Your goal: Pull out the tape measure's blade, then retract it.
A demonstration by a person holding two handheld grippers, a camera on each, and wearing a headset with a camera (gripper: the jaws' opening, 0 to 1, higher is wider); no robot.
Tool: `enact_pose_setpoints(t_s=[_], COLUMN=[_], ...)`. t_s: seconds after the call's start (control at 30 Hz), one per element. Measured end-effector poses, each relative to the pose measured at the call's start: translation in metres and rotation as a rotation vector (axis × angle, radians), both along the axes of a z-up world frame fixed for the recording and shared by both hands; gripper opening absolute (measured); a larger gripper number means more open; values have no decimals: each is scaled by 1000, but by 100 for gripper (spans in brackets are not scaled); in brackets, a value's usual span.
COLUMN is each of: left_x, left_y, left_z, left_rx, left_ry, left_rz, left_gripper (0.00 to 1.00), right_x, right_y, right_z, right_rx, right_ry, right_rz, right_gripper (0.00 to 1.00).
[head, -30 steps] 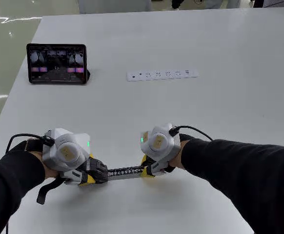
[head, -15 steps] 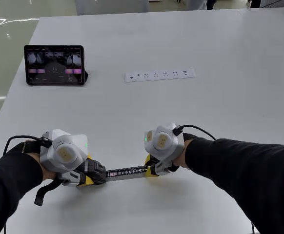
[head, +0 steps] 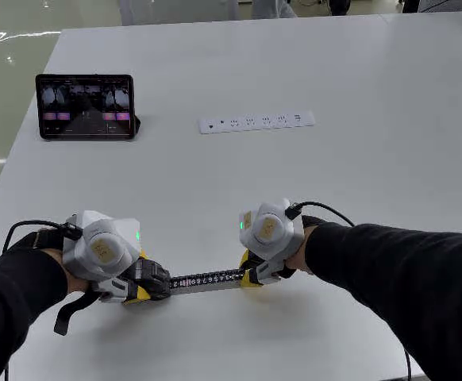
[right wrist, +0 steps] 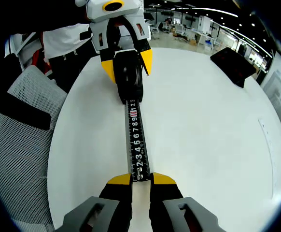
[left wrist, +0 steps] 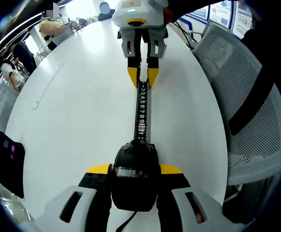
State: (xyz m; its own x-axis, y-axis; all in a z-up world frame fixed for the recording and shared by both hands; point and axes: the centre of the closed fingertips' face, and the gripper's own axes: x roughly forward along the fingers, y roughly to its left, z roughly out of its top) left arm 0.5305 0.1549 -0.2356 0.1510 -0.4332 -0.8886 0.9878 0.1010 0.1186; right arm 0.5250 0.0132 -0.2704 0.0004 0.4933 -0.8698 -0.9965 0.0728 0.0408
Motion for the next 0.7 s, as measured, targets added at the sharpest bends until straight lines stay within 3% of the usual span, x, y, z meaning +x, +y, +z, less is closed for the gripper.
enact_pose_setpoints(t_s=[0.7], left_x=[-1], left_y=[-1], left_z=[0], left_rx=[5], left_ry=[-5], left_rz=[-1], left_gripper=[30], right_x=[0], right_y=[-15], right_z=[-1], right_rx=[-10], right_ry=[-3], right_rz=[-11], right_gripper=[9])
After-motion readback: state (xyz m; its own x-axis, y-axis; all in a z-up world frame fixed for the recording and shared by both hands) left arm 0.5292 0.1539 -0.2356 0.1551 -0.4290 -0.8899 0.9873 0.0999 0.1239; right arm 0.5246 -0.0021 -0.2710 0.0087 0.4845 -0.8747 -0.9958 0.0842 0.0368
